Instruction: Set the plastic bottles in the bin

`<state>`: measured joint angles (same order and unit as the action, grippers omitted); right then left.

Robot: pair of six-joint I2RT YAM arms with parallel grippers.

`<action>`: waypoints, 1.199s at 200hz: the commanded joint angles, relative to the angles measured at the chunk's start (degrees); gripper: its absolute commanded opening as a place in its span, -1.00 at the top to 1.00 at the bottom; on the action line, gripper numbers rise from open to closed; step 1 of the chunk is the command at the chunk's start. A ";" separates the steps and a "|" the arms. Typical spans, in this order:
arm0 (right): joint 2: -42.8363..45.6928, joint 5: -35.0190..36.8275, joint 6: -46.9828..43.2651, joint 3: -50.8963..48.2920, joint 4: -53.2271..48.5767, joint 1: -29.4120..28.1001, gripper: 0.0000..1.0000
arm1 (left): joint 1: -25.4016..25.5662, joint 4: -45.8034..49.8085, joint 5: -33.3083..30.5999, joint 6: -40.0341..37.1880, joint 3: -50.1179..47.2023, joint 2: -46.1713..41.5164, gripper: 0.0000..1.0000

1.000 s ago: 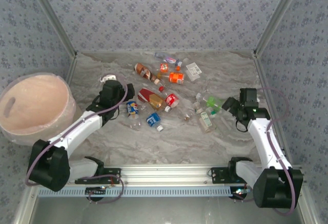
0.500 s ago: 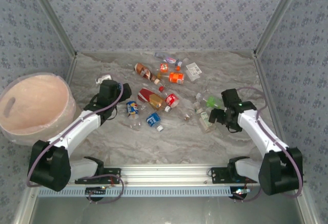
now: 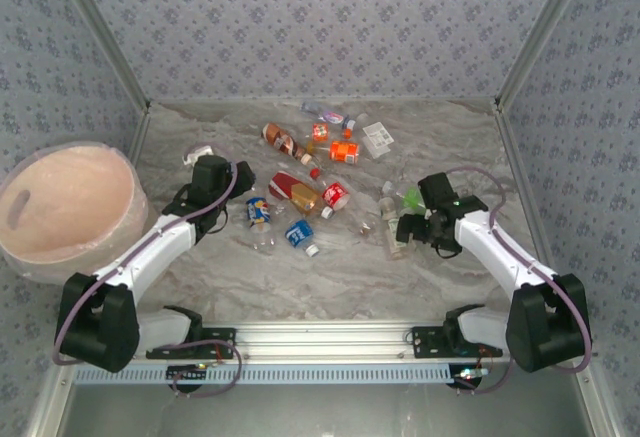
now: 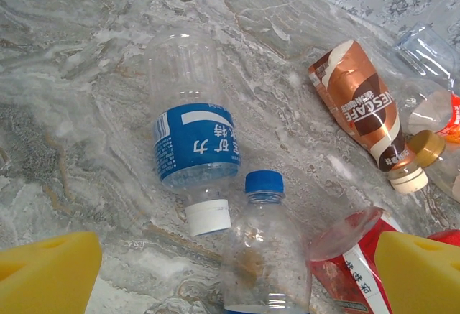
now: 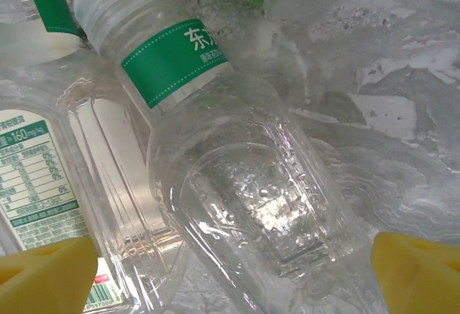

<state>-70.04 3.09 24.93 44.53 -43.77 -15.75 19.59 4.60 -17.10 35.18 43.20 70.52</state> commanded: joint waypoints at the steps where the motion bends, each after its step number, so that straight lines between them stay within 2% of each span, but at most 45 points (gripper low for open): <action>1: 1.07 8.06 -0.19 1.69 -4.43 0.85 -1.00 | -0.26 1.11 1.01 0.71 0.30 0.66 -0.96; 11: 1.55 9.95 -1.05 1.70 -5.31 2.09 -1.00 | -0.26 1.24 1.07 0.85 0.36 0.66 -0.96; 42: 1.76 7.93 -1.24 0.46 -5.13 4.94 -1.00 | -0.26 1.37 0.98 1.05 0.55 0.76 -0.96; 80: -0.26 -0.86 -4.58 -1.38 0.88 3.26 -1.00 | -0.26 1.63 0.96 1.30 0.85 1.17 -0.96; 133: -4.49 1.74 -4.18 -1.30 1.36 1.51 -1.00 | -0.26 1.65 1.09 1.67 0.83 1.68 -0.96; 157: -5.17 1.19 -2.26 -1.63 1.15 1.51 -0.90 | -0.26 1.73 1.06 1.71 0.81 1.68 -0.96; 205: -1.79 0.95 2.78 -5.10 -1.56 1.28 -0.84 | -0.26 1.67 0.88 1.63 0.92 1.70 -0.96; 226: -1.49 1.28 3.78 -6.56 0.42 -0.15 -0.84 | -0.26 1.08 1.31 1.68 0.92 1.96 -0.96; 240: -2.14 1.45 4.08 -6.91 2.31 -0.60 -0.77 | -0.26 0.76 1.91 1.73 0.82 2.00 -0.96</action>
<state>-72.25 4.67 26.52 38.61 -42.54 -15.33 19.59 5.91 -16.21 36.34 43.20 71.92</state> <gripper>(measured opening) 0.903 0.980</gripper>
